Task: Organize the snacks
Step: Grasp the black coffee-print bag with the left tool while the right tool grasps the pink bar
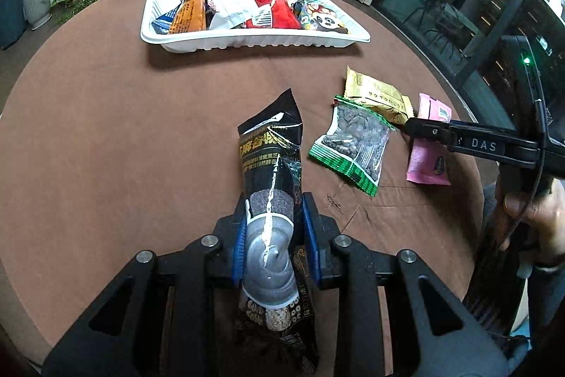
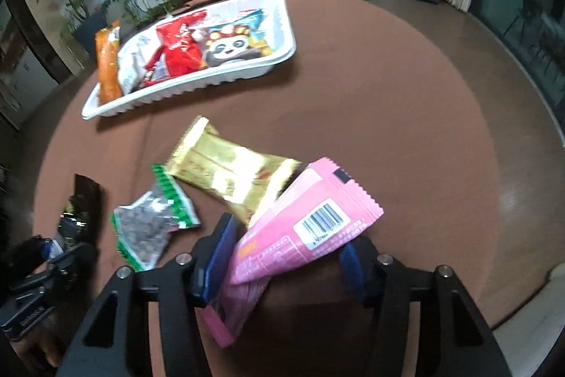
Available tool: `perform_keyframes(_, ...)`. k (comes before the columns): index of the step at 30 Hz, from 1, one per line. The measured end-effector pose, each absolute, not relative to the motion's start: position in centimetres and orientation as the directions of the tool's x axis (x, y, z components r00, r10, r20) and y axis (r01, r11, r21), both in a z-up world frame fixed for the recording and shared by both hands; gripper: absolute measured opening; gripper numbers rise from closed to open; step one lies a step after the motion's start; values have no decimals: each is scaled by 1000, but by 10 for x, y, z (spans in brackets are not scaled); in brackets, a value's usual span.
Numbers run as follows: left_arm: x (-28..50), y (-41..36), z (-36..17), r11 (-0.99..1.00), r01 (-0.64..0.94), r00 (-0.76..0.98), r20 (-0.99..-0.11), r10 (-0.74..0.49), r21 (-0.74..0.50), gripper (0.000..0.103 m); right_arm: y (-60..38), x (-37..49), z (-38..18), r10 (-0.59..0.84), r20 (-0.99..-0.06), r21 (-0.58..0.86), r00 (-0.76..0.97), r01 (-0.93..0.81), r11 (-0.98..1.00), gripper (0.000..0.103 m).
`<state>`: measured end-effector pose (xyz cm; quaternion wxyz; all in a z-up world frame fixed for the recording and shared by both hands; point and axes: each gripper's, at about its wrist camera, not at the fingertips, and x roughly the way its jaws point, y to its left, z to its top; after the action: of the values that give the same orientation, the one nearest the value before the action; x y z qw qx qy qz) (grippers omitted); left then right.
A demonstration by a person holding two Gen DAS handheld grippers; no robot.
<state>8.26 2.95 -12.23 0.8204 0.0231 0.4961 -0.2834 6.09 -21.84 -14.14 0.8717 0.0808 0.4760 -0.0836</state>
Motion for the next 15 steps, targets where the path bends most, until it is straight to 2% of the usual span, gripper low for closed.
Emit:
perform_keyframes(10,82,29,-123,838,490,349,-828,-439,-239,25,-199,63,-146,-61,-851,24,521,156,987,60)
perform_keyframes(13,82,29,-123,839,489,350,-828,-439,-238,25,-199,61,-145,-77,-851,6,519,155,988,54)
perform_keyframes(15,82,29,-123,839,490,351,-828,-438,-236,25,-201,59,-145,-83,-852,0,518,158,987,45)
